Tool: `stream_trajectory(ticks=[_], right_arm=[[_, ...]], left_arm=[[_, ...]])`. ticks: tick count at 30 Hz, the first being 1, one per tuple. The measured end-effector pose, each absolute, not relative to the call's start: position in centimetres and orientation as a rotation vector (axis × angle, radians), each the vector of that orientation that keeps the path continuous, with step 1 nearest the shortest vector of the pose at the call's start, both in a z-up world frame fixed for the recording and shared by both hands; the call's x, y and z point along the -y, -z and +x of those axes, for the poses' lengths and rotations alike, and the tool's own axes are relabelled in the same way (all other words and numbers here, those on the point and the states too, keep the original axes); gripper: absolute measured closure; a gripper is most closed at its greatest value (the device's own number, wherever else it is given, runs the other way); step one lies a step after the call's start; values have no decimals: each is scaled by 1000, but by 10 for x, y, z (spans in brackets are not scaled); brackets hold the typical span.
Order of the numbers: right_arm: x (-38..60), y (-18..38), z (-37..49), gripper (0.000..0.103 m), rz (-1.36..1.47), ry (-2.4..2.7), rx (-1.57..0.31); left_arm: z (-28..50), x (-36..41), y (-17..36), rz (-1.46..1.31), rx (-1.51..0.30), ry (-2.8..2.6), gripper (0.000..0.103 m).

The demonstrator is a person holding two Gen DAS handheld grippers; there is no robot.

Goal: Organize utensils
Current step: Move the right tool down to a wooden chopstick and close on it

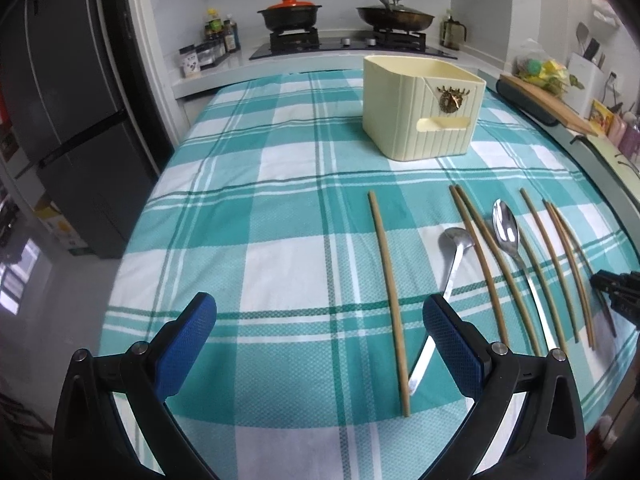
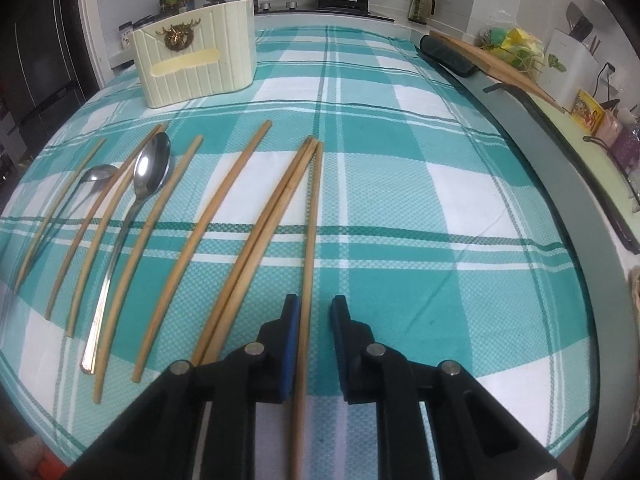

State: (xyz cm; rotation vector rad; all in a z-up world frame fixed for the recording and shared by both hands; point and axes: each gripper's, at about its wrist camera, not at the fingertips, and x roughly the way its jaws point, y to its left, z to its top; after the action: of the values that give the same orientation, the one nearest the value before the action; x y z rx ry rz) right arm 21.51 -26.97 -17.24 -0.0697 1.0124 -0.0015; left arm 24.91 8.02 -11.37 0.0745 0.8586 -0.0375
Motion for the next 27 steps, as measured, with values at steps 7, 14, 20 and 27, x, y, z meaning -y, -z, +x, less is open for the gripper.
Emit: stream_trajectory(ticks=[7,14,20,27], right_arm=[[277,172,222,84,-90,-24,-1047],[281,171,240,85,-109,-112,-1116],[277,172,276,85,-157,-146,-1136],[272,172,331,81,-149,-173,-1174]], left_arm=[[316,-70,142,60,-998,121,1],[350,-58,169,148,-1061,109,2],[367,-50,180,207,-1103,111,10],[387,-48,184,164,-1163,138,21]])
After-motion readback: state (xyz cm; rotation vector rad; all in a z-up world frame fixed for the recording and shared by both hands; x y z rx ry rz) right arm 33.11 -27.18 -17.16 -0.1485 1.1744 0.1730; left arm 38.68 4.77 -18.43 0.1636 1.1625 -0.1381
